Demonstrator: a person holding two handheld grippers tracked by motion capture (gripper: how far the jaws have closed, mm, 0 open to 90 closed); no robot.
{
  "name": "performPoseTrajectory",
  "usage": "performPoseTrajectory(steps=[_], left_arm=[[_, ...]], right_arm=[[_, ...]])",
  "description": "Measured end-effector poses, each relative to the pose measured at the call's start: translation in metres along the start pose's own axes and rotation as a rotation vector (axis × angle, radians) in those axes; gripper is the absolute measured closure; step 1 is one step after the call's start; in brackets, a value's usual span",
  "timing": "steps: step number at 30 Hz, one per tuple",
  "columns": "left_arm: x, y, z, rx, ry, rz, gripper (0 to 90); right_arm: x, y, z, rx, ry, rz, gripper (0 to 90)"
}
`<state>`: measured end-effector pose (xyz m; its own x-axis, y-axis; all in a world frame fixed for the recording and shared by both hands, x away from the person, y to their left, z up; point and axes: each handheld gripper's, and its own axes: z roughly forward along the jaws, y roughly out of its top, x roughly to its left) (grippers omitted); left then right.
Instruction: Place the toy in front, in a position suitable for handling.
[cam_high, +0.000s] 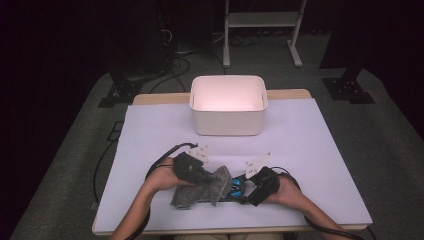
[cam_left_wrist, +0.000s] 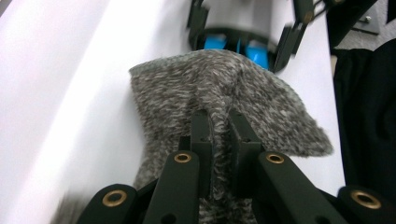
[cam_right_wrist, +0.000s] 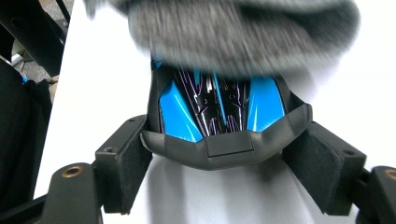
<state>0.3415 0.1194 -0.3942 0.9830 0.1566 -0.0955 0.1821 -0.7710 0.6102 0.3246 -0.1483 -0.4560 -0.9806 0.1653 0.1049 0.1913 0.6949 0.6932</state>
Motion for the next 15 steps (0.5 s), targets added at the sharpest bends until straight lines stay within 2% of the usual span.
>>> performPoseTrajectory(steps=[2,4,7,9,11,15], left_arm=[[0.000,-0.011,-0.006,-0.003,0.011,-0.020,82.7],[0.000,-0.020,-0.007,-0.025,0.001,-0.045,82.7],[-0.003,-0.027,0.002,0.005,-0.014,-0.048,82.7],[-0.003,-0.028,0.010,0.012,-0.028,-0.045,82.7],[-0.003,-0.026,0.012,-0.003,-0.036,-0.047,82.7],[-0.003,-0.021,0.015,0.027,-0.036,-0.030,82.7]], right_arm=[[0.000,0.000,0.000,0.001,0.001,-0.002,23.3],[0.000,0.000,0.000,0.002,0.002,-0.001,23.3],[-0.001,0.001,0.000,0.008,0.009,0.006,22.7],[-0.004,0.002,-0.002,0.005,0.029,0.031,22.5],[-0.005,0.002,-0.007,-0.018,0.043,0.051,21.6],[-0.010,0.007,-0.014,-0.044,0.050,0.069,20.4]])
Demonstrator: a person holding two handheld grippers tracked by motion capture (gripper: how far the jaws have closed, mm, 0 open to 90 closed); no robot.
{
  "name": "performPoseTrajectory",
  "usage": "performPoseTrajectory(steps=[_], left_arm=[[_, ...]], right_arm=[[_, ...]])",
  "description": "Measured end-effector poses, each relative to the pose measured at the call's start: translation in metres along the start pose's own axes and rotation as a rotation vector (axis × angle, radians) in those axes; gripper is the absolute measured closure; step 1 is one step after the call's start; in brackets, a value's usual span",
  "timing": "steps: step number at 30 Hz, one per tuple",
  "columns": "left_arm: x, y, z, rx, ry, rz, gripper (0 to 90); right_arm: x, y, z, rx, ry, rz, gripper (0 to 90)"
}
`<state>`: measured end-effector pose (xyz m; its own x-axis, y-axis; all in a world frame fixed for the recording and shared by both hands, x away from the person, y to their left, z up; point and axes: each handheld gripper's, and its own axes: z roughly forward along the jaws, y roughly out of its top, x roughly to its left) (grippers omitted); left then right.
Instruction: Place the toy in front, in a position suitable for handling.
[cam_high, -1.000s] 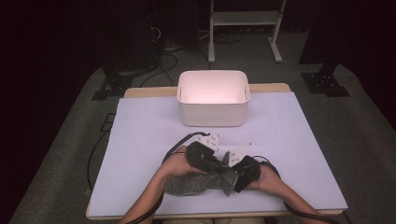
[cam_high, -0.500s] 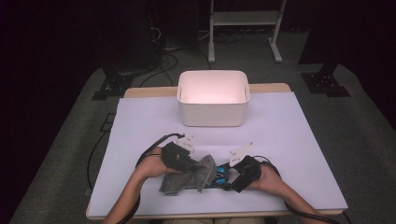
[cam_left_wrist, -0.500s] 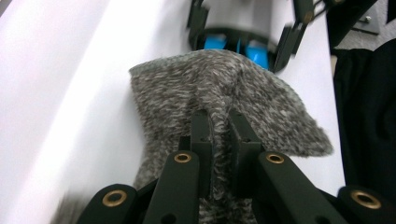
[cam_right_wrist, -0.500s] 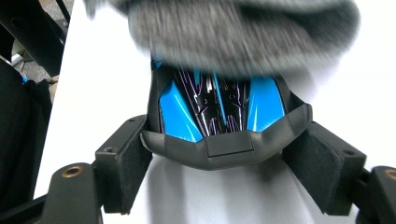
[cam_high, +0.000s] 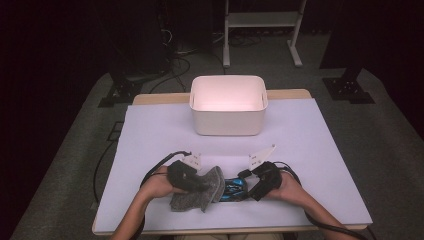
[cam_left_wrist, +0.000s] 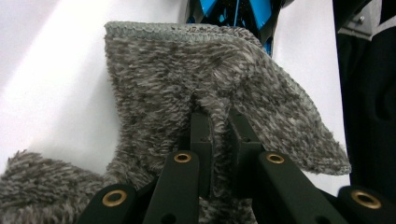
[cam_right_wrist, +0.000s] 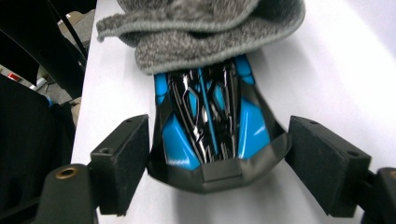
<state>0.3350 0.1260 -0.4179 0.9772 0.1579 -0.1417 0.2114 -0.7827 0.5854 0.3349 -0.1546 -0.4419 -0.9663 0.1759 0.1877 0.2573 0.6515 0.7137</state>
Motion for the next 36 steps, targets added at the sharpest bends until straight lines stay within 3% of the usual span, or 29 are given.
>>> performPoseTrajectory(steps=[5,13,17,22,26,36], left_arm=[[-0.002,0.002,0.001,0.013,0.010,0.005,82.7],[-0.001,0.004,0.000,0.028,0.007,0.013,82.6],[-0.001,0.004,0.000,0.027,0.005,0.013,82.6],[-0.001,0.006,-0.001,0.002,0.002,0.005,82.2],[0.001,0.012,-0.005,-0.021,0.008,0.004,82.4],[0.008,0.023,-0.004,-0.028,0.004,-0.019,80.7]], right_arm=[[-0.003,0.008,0.001,-0.013,0.009,-0.004,21.0],[-0.009,0.015,0.011,0.020,0.020,0.012,21.4],[-0.012,0.014,0.014,0.043,0.010,0.043,22.1],[-0.016,0.009,0.015,0.025,0.049,0.113,24.7],[-0.015,0.006,0.015,0.009,0.070,0.135,31.3],[-0.008,0.006,0.012,-0.004,0.034,0.097,34.4]])
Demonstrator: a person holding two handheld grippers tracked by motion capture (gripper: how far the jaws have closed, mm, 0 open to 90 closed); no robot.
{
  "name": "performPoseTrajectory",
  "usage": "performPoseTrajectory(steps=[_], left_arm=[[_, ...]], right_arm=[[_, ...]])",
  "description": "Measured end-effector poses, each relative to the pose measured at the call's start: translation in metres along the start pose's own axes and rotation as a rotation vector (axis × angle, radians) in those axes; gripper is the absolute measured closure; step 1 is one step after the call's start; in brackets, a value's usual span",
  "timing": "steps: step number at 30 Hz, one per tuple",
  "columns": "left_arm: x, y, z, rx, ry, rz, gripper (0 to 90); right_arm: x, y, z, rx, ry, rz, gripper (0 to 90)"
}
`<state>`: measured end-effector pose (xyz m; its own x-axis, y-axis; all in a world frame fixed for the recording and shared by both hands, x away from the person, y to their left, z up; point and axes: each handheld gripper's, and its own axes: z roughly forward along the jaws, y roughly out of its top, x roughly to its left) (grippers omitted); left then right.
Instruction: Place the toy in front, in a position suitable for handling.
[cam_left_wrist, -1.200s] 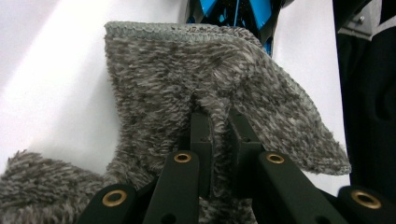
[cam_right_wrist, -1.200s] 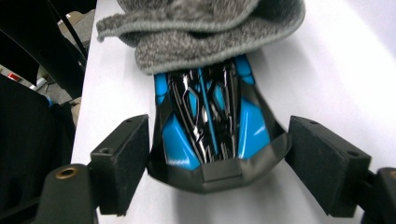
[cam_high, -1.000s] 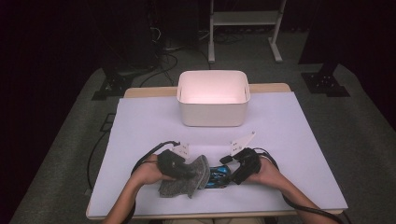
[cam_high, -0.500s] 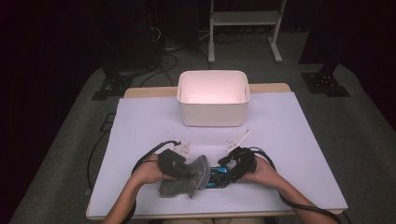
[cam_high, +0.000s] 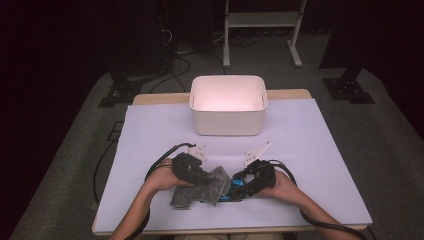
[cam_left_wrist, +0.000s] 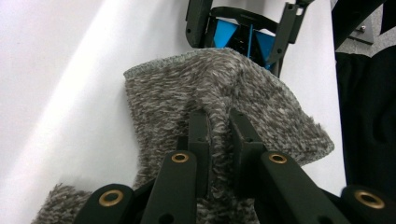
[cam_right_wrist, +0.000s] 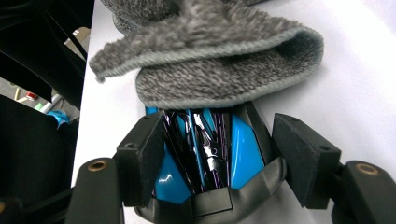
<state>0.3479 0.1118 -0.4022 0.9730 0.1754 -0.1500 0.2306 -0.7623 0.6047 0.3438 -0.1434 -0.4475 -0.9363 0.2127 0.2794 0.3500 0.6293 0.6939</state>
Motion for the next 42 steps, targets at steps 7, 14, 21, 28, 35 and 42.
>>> performPoseTrajectory(steps=[7,14,21,28,35,42], left_arm=[[0.004,-0.001,0.007,0.021,-0.022,-0.025,76.1],[0.006,0.000,-0.001,0.039,-0.019,-0.042,71.2],[0.012,0.003,0.007,0.061,-0.050,-0.101,56.2],[0.015,0.003,0.016,0.063,-0.110,-0.134,49.5],[0.007,0.002,0.011,0.038,-0.078,-0.098,56.0],[-0.006,0.002,0.006,0.029,-0.022,-0.044,57.0]], right_arm=[[0.005,-0.001,-0.001,-0.015,-0.020,-0.029,34.7],[0.015,-0.003,-0.003,-0.024,-0.075,-0.097,34.7],[0.020,-0.004,-0.003,-0.033,-0.093,-0.111,35.0],[0.027,-0.005,-0.005,-0.034,-0.132,-0.157,35.5],[0.036,-0.005,-0.006,-0.033,-0.177,-0.221,35.6],[0.043,-0.006,-0.006,-0.032,-0.211,-0.257,33.0]])
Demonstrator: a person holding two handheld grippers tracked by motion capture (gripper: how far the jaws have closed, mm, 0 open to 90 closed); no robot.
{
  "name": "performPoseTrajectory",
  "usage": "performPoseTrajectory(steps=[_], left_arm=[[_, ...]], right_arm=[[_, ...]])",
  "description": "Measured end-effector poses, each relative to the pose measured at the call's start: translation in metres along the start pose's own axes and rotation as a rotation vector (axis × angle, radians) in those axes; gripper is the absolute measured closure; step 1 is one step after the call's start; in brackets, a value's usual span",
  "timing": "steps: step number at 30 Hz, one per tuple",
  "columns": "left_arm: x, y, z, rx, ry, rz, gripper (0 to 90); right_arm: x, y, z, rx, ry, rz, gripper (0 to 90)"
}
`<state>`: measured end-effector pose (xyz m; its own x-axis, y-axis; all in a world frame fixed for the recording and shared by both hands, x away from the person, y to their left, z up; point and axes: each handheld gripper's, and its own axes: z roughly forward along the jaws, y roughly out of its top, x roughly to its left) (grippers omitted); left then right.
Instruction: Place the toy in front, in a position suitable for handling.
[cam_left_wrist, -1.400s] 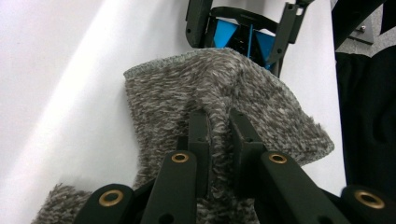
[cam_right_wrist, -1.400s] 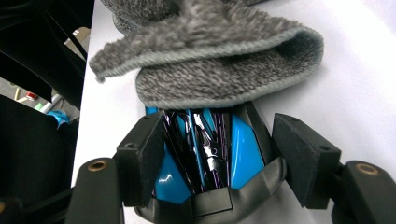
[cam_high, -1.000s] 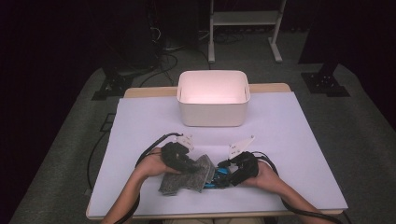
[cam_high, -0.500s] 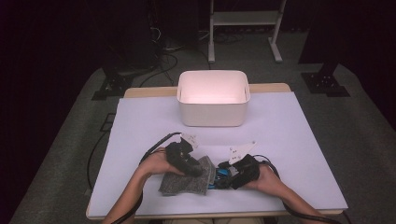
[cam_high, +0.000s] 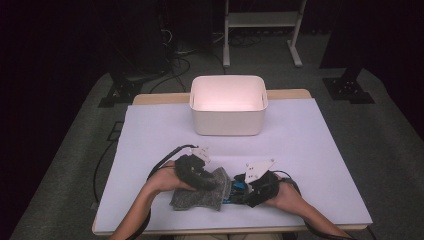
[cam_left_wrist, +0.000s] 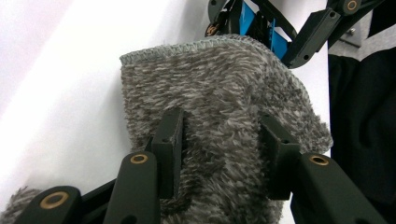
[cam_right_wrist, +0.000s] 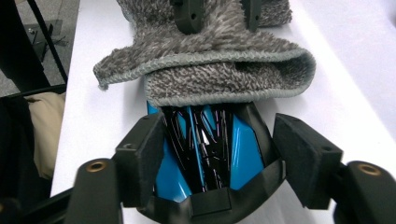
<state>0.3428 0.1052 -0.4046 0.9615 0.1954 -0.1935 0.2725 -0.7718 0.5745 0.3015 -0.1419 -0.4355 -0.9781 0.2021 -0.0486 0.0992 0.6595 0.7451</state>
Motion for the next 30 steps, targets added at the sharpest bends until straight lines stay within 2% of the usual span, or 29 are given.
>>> performPoseTrajectory(steps=[4,9,12,15,20,23,26,30], left_arm=[[-0.006,-0.001,-0.003,0.002,0.014,0.023,57.1],[-0.015,-0.002,-0.009,-0.023,0.021,0.047,58.5],[-0.021,-0.003,-0.013,-0.037,0.020,0.065,58.5],[-0.026,-0.004,-0.017,-0.048,0.010,0.078,59.1],[-0.034,-0.005,-0.021,-0.060,-0.010,0.094,60.4],[-0.032,-0.010,-0.023,-0.095,-0.057,0.068,61.9],[-0.031,-0.014,-0.023,-0.126,-0.068,0.050,65.7],[-0.031,-0.015,-0.024,-0.134,-0.090,0.051,71.1]], right_arm=[[-0.003,0.003,-0.001,0.011,0.023,0.014,31.3],[-0.013,0.002,-0.001,0.013,0.105,0.095,27.7],[-0.017,0.003,0.001,0.022,0.150,0.114,27.5],[-0.014,0.006,0.005,0.042,0.183,0.109,27.7],[-0.005,0.010,0.016,0.090,0.221,0.071,32.0],[-0.001,0.011,0.021,0.098,0.236,0.065,35.7],[0.002,0.011,0.026,0.108,0.250,0.061,40.3],[0.005,0.012,0.030,0.110,0.292,0.052,53.6]])
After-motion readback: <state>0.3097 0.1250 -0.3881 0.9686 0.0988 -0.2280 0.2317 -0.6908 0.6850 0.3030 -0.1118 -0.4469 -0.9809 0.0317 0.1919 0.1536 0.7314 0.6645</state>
